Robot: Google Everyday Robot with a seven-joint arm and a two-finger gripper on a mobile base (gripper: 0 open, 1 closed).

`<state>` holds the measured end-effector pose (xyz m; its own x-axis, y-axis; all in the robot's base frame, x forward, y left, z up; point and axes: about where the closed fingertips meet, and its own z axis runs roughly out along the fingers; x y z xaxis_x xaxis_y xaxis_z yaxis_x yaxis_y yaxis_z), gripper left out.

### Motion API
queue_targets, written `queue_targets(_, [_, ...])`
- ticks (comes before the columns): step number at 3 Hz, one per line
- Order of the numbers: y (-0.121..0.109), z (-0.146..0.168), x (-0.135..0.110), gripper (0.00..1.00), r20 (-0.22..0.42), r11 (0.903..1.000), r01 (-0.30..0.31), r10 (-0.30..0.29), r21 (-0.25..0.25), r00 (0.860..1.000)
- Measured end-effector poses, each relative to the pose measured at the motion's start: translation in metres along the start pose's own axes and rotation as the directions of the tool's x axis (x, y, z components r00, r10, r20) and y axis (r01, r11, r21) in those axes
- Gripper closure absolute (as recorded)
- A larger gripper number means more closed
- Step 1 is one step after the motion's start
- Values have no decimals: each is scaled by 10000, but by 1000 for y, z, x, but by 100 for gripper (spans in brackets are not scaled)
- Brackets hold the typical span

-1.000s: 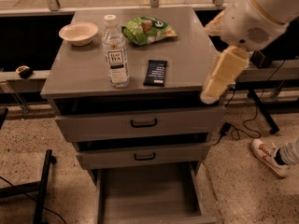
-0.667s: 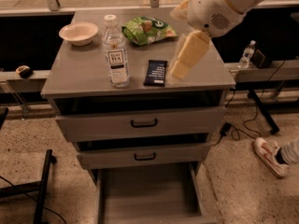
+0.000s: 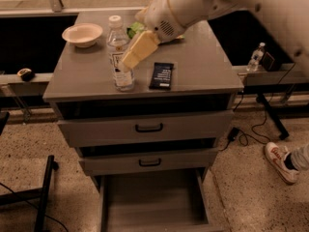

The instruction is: Place blue plastic bottle into bottom drawer

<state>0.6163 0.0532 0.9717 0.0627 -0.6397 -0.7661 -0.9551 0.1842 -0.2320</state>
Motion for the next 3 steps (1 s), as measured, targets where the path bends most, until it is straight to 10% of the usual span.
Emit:
queue_targets(1, [-7, 31, -8, 5, 755, 9966, -667, 703, -492, 9947])
queue_targets(3, [-4, 59, -17, 47, 1975, 9765, -1388, 1705, -1648, 9654])
